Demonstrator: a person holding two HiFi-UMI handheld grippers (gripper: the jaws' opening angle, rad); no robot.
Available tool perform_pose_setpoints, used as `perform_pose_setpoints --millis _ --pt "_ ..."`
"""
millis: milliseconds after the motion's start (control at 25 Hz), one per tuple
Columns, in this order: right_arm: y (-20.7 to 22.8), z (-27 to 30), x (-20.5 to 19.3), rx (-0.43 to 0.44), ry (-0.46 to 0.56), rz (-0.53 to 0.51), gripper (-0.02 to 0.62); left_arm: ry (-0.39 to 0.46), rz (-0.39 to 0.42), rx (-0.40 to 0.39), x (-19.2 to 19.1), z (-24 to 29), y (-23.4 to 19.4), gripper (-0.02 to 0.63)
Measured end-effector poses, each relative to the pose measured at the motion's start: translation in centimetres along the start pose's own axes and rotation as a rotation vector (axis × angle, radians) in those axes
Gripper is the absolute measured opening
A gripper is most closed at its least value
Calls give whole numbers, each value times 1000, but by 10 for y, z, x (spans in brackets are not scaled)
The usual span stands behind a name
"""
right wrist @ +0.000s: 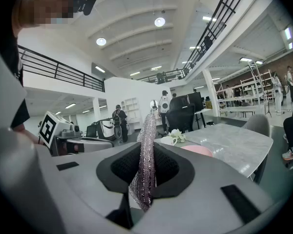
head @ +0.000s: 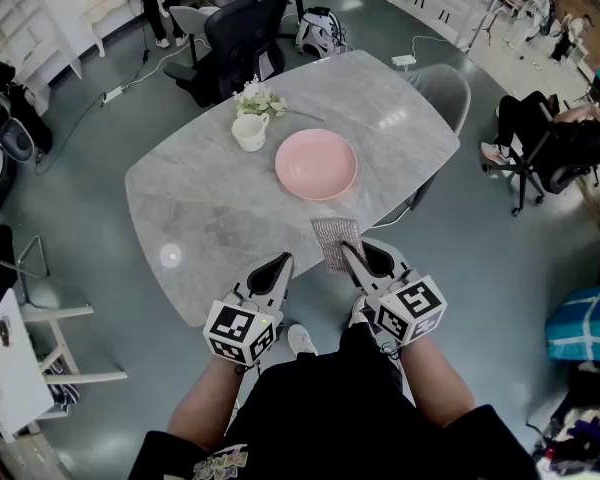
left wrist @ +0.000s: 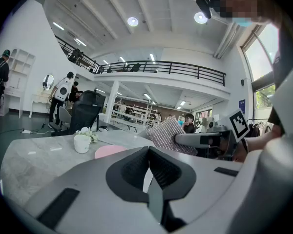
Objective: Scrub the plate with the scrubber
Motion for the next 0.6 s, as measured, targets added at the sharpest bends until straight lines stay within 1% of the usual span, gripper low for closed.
perform_pose_setpoints --millis 360,600 --pt "-2 -3 1 14 17 -4 75 1 -10 8 -1 -2 1 17" --pt "-2 3 1 13 9 -24 75 2 -20 11 -2 0 -4 17"
Point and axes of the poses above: the fingertips, and each gripper's own axes: z forward along the fingers, y to its right, x out of its top, the point moved 6 cm from there along -z, backward along the fingers, and after that the axes turned 11 degrees about x, right-handed, at the moved point
